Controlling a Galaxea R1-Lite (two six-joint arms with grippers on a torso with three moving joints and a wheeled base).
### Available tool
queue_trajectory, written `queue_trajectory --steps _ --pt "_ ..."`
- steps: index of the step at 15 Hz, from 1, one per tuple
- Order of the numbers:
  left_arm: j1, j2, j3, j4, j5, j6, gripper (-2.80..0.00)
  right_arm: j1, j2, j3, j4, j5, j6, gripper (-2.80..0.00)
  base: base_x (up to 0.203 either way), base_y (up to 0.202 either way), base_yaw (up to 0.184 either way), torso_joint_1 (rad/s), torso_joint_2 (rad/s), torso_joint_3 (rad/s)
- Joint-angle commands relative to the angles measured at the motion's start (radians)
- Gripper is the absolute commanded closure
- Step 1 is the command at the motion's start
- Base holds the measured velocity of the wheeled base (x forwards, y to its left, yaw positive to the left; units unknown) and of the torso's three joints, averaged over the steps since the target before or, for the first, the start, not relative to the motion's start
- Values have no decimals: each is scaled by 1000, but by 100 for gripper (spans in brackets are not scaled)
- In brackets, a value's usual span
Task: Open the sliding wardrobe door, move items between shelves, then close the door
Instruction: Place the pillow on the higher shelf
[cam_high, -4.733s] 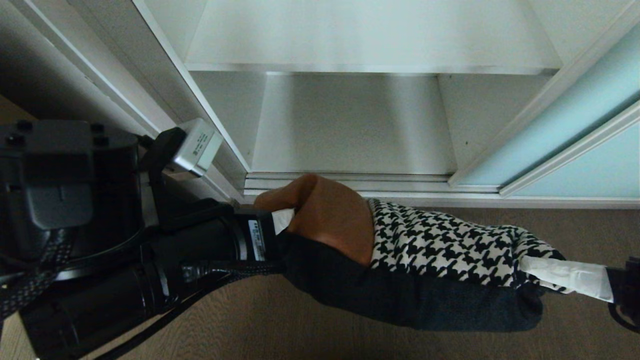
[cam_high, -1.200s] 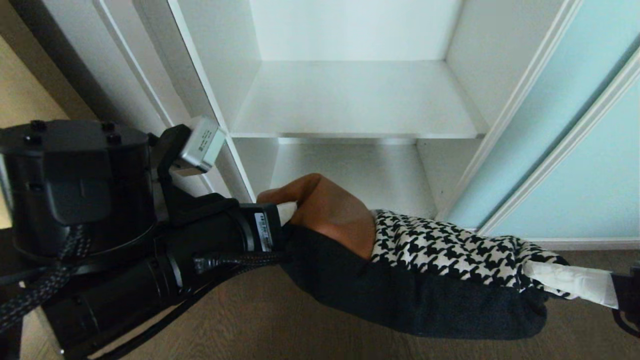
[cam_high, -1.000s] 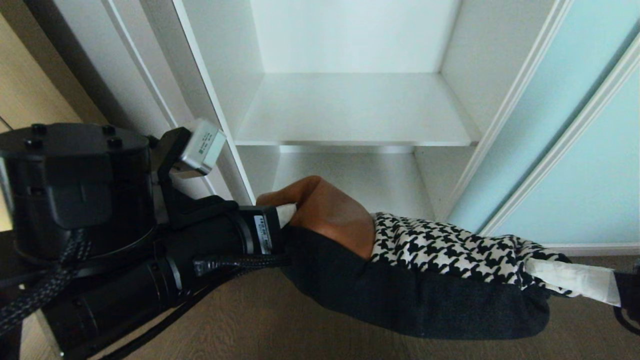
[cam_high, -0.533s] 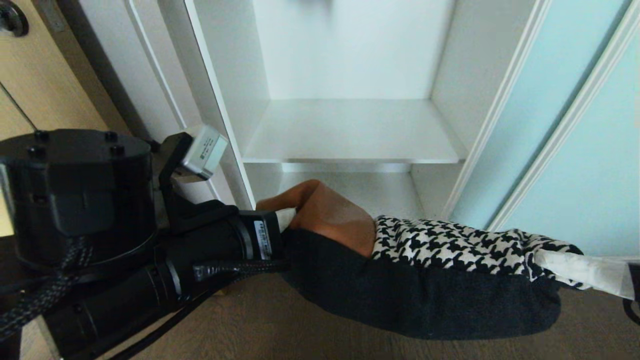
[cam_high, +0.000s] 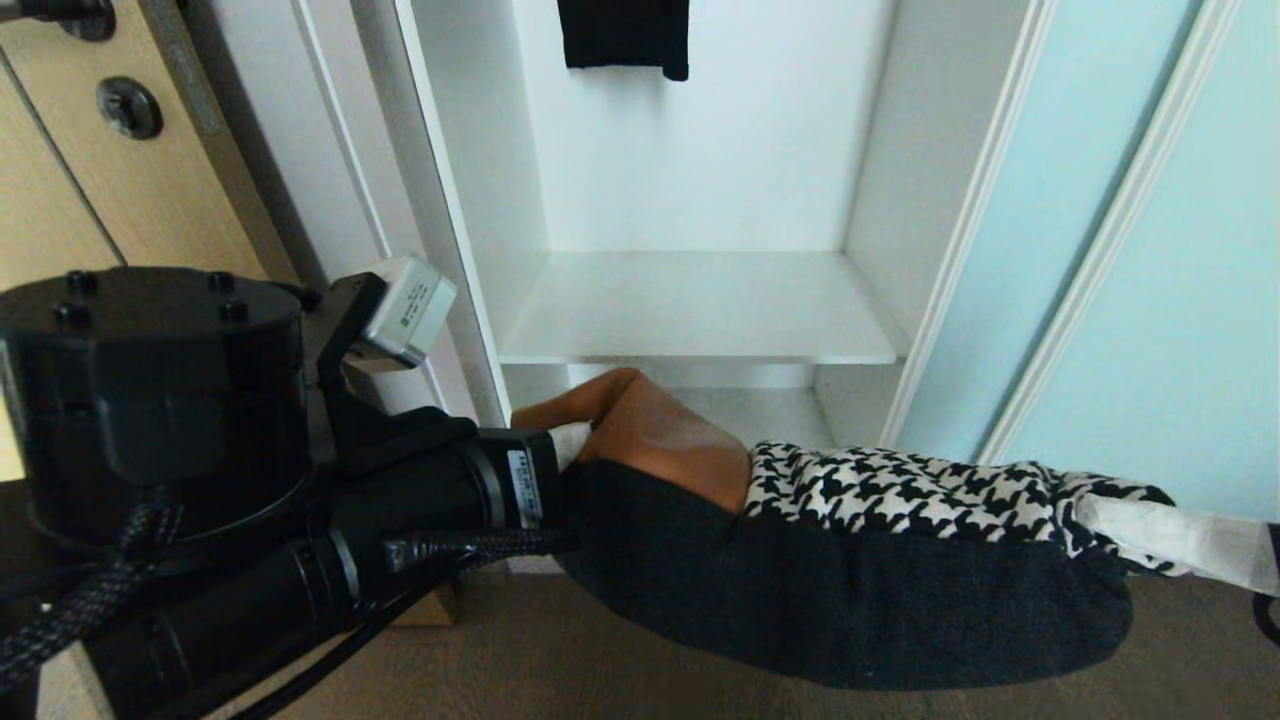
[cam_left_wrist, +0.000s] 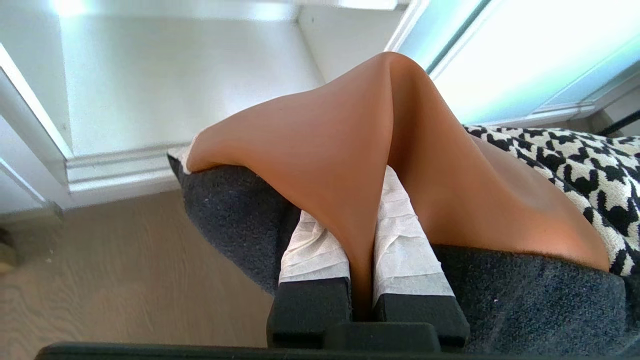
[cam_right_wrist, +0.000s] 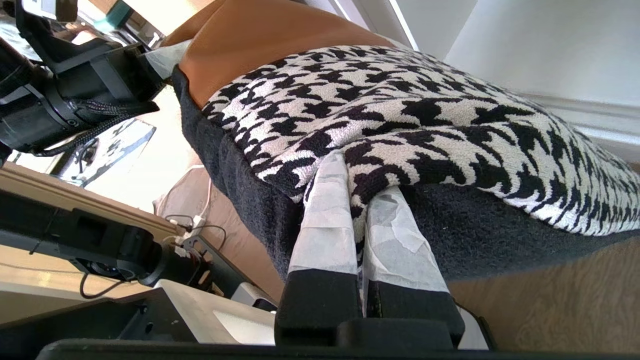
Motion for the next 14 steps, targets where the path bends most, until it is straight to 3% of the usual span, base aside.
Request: queue_trajectory --steps 1,14 --pt "0 4 0 -3 2 -2 0 1 3 4 -1 3 2 0 0 0 0 5 -2 201" --pt "1 4 12 -4 -1 3 0 1 5 10 -1 3 4 0 0 0 0 2 0 202"
